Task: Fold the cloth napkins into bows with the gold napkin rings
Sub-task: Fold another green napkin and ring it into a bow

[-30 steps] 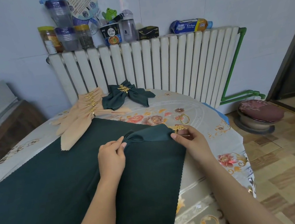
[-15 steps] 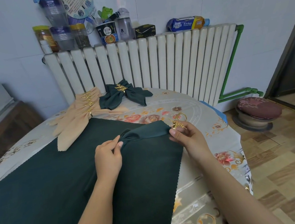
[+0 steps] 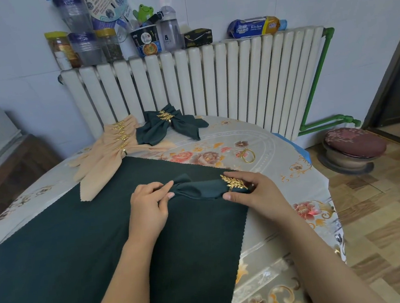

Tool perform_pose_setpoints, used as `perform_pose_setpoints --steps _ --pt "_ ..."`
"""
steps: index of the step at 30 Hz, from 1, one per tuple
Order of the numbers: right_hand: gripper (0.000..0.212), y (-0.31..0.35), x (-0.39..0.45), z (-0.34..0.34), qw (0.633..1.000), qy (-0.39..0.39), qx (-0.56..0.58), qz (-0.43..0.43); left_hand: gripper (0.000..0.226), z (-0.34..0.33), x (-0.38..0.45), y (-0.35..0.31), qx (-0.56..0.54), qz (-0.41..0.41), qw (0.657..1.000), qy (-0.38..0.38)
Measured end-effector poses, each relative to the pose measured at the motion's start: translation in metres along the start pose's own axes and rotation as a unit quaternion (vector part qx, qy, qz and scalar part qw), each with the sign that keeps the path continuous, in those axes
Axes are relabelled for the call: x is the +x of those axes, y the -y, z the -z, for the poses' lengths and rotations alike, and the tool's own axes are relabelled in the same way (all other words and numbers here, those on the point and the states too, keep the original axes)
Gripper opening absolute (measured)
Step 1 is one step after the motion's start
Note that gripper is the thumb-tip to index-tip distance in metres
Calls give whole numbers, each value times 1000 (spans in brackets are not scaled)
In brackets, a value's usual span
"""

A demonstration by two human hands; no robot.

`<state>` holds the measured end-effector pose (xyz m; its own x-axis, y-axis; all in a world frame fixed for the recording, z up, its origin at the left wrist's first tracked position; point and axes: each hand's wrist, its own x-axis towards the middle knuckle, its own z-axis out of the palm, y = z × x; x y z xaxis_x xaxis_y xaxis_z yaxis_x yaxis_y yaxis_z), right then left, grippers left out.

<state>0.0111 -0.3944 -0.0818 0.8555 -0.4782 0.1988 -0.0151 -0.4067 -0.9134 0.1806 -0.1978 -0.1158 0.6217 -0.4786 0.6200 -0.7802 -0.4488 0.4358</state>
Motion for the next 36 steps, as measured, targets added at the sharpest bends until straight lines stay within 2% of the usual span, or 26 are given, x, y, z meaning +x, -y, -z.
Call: perform_pose_setpoints --steps 4,8,11,13,18,23,29,34,36 --pt "43 -3 1 3 997 58 -54 17 25 6 0 5 21 -42 999 -7" --pt "30 -7 2 4 992 72 -103 15 25 5 0 0 21 -70 997 -1" --pt "41 -7 1 6 991 102 -73 -41 26 4 -1 2 17 -59 998 -5" --pt "51 -9 2 6 987 117 -97 -43 26 4 -2 2 17 -59 998 -1" --pt "58 -9 2 4 986 67 -151 -11 26 2 -1 -7 44 -94 995 0" --pt "52 -4 -1 -9 980 41 -193 38 25 -2 -2 -10 65 -105 992 -13" --pt "53 0 -2 -22 952 21 -293 83 24 -5 -4 -15 79 -64 995 10" --pt "52 -2 0 -21 967 31 -248 56 25 -2 -4 -14 47 4 999 14" --pt "50 -1 -2 -22 965 45 -251 55 25 -2 -3 -17 44 5 999 12"
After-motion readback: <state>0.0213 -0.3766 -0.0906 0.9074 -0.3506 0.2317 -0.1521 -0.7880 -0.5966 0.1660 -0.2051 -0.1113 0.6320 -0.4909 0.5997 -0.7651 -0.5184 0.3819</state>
